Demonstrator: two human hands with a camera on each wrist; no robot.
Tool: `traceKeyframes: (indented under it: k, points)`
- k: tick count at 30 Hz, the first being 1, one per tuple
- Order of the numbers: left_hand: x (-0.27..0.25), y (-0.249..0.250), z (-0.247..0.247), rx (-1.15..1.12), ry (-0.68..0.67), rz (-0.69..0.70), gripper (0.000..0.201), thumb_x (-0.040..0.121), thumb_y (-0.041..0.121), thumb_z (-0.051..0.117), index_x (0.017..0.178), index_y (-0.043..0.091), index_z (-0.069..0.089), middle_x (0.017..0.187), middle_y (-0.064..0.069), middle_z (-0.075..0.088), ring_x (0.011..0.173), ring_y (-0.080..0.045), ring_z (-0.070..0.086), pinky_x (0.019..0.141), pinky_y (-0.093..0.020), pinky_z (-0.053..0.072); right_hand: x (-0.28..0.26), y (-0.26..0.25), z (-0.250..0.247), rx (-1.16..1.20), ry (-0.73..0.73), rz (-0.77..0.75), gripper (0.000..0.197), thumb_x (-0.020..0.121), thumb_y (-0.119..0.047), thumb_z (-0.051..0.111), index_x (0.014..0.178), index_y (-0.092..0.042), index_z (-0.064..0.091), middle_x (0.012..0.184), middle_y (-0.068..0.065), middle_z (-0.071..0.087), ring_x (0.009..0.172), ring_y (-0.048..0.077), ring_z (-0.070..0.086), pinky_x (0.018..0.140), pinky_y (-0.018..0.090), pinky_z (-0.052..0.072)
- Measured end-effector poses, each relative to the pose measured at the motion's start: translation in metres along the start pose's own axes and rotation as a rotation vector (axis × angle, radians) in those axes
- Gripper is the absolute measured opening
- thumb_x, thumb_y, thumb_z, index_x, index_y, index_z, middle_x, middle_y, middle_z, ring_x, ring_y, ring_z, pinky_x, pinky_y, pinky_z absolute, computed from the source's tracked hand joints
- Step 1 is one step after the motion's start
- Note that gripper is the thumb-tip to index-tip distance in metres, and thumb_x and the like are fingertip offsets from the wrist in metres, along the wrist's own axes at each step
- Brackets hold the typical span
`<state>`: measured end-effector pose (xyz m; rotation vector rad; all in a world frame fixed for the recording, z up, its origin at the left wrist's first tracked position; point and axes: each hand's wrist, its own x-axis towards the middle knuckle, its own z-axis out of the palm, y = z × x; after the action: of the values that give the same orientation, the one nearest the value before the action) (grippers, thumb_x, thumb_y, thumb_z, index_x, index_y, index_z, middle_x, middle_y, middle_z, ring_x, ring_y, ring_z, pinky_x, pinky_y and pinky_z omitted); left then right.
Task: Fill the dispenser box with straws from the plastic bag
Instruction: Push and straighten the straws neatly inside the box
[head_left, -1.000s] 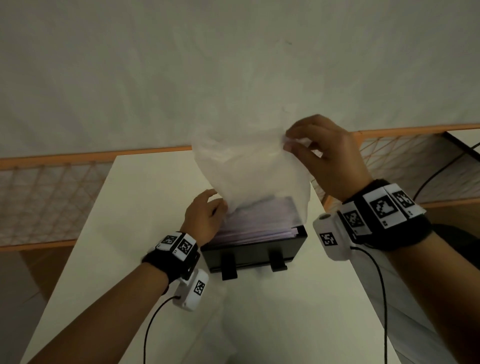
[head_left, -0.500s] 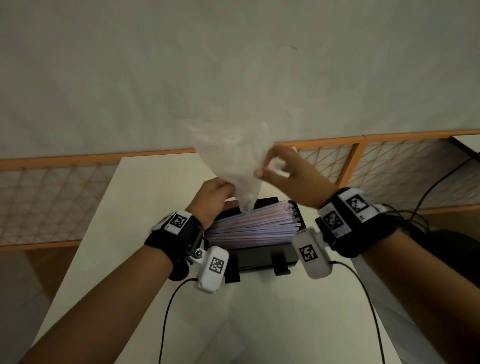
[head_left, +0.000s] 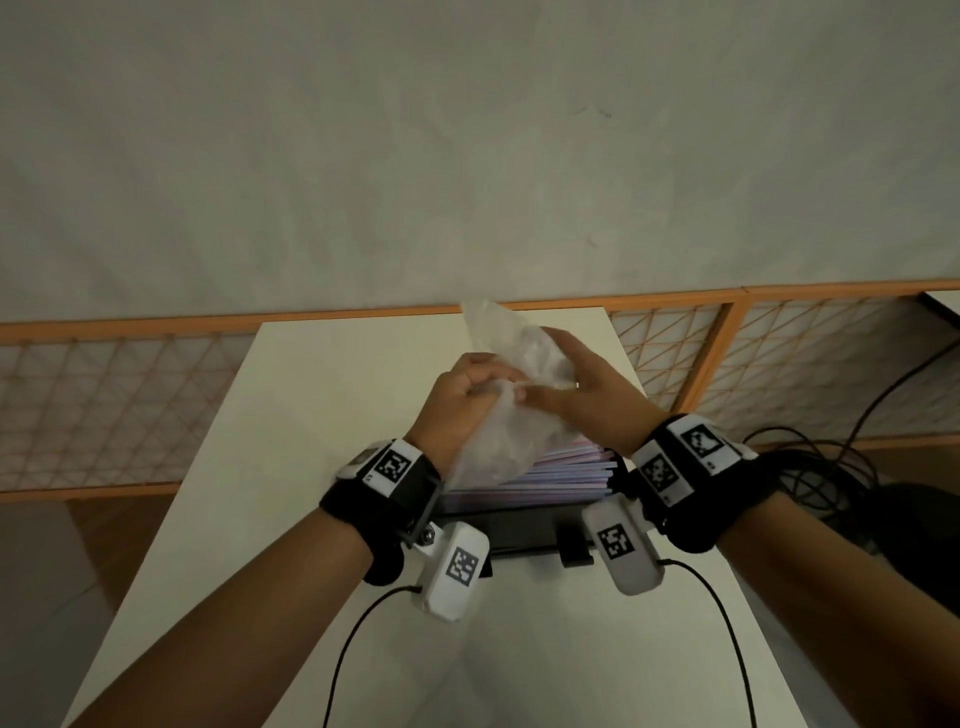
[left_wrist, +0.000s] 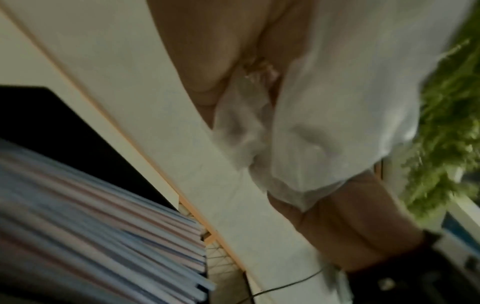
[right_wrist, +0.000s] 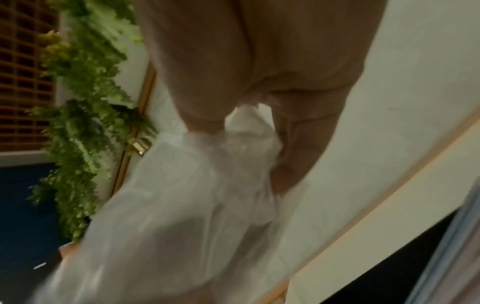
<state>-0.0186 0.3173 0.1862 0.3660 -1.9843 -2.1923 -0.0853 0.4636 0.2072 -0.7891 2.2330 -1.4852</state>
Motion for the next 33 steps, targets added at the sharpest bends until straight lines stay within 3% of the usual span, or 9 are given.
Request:
traceKeyframes:
  k: [5, 9, 12, 15, 19, 23, 27, 30, 33]
  points:
    - [-0.022, 0.006, 0.002, -0.03, -0.246, 0.012, 0.06, 0.082, -0.009, 0.052, 0.121, 0.036, 0.043, 0.118, -0.002, 0.054, 0.094, -0.015, 0.061, 0.074, -0.036, 0.055, 0.005, -0.005, 0.013, -0.241, 0.196, -0.155, 0.024, 0.084, -0.011, 0.058, 0.103, -0.02, 0.047, 0.086, -0.002, 0.061, 0.069, 0.004, 0.055, 0.056, 0.02, 0.04]
    - [-0.014, -0.014, -0.039, 0.168, 0.228, 0.256, 0.049, 0.08, -0.02, 0.042, 0.098, 0.023, 0.057, 0.094, 0.001, 0.062, 0.08, -0.015, 0.06, 0.061, -0.02, 0.052, -0.002, -0.005, 0.011, -0.328, -0.059, -0.188, 0.043, 0.084, -0.027, 0.064, 0.122, -0.026, 0.045, 0.108, -0.001, 0.059, 0.092, 0.015, 0.058, 0.076, 0.027, 0.052]
    - [0.005, -0.069, -0.12, 0.43, 0.654, 0.123, 0.026, 0.085, -0.006, 0.041, 0.098, 0.007, 0.058, 0.096, -0.011, 0.062, 0.088, -0.025, 0.058, 0.077, -0.037, 0.05, -0.008, 0.01, -0.003, -0.459, -0.065, -0.16, 0.038, 0.086, -0.027, 0.063, 0.121, -0.025, 0.05, 0.111, -0.003, 0.056, 0.096, 0.013, 0.057, 0.077, 0.018, 0.047]
    - [0.004, -0.137, -0.164, 0.687, 0.38, -0.204, 0.031, 0.085, 0.012, 0.051, 0.115, 0.008, 0.058, 0.119, -0.027, 0.059, 0.111, -0.043, 0.058, 0.091, -0.049, 0.048, -0.012, 0.024, -0.01, -0.605, -0.058, -0.139, 0.025, 0.088, -0.017, 0.059, 0.113, -0.015, 0.059, 0.101, 0.001, 0.06, 0.088, 0.015, 0.059, 0.072, 0.014, 0.046]
    - [-0.027, -0.162, -0.141, 1.033, -0.114, -0.602, 0.078, 0.078, 0.07, 0.04, 0.146, 0.033, 0.029, 0.158, -0.013, 0.019, 0.144, -0.035, 0.018, 0.119, -0.043, 0.017, -0.024, 0.043, 0.014, -0.673, -0.227, -0.167, 0.029, 0.089, -0.019, 0.056, 0.117, -0.015, 0.06, 0.121, 0.006, 0.06, 0.112, 0.021, 0.055, 0.098, 0.035, 0.044]
    - [-0.029, -0.158, -0.136, 0.938, 0.011, -0.529, 0.096, 0.049, 0.087, 0.029, 0.138, 0.05, 0.034, 0.161, -0.005, 0.004, 0.148, -0.028, 0.004, 0.12, -0.046, 0.008, -0.038, 0.065, 0.039, -0.892, -0.48, -0.12, 0.065, 0.084, -0.064, 0.027, 0.141, -0.033, 0.029, 0.155, -0.002, 0.022, 0.144, 0.02, 0.014, 0.118, 0.046, 0.014]
    - [-0.029, -0.15, -0.143, 0.992, -0.003, -0.484, 0.075, 0.072, 0.075, 0.032, 0.142, 0.05, 0.023, 0.161, 0.007, 0.002, 0.149, -0.024, -0.005, 0.117, -0.053, -0.003, -0.044, 0.098, 0.029, -1.067, -0.447, 0.034, 0.116, 0.045, -0.083, -0.025, 0.145, -0.038, 0.01, 0.159, -0.008, 0.004, 0.147, 0.021, -0.005, 0.116, 0.051, 0.003]
    - [-0.034, -0.148, -0.153, 0.981, -0.058, -0.489, 0.078, 0.073, 0.077, 0.028, 0.145, 0.047, 0.017, 0.16, 0.012, 0.006, 0.149, -0.019, -0.001, 0.116, -0.053, -0.006, -0.045, 0.1, 0.017, -1.017, -0.382, 0.073, 0.117, 0.045, -0.084, -0.024, 0.146, -0.036, 0.013, 0.159, -0.005, 0.005, 0.147, 0.02, -0.003, 0.118, 0.046, 0.004]
    - [-0.036, -0.139, -0.151, 1.005, 0.136, -0.258, 0.084, 0.074, 0.074, 0.032, 0.147, 0.033, 0.026, 0.161, 0.002, 0.01, 0.148, -0.022, 0.006, 0.118, -0.054, 0.006, -0.051, 0.08, 0.016, -0.87, -0.289, -0.012, 0.091, 0.069, -0.081, 0.006, 0.144, -0.032, 0.024, 0.157, -0.002, 0.017, 0.146, 0.018, 0.008, 0.117, 0.038, 0.011]
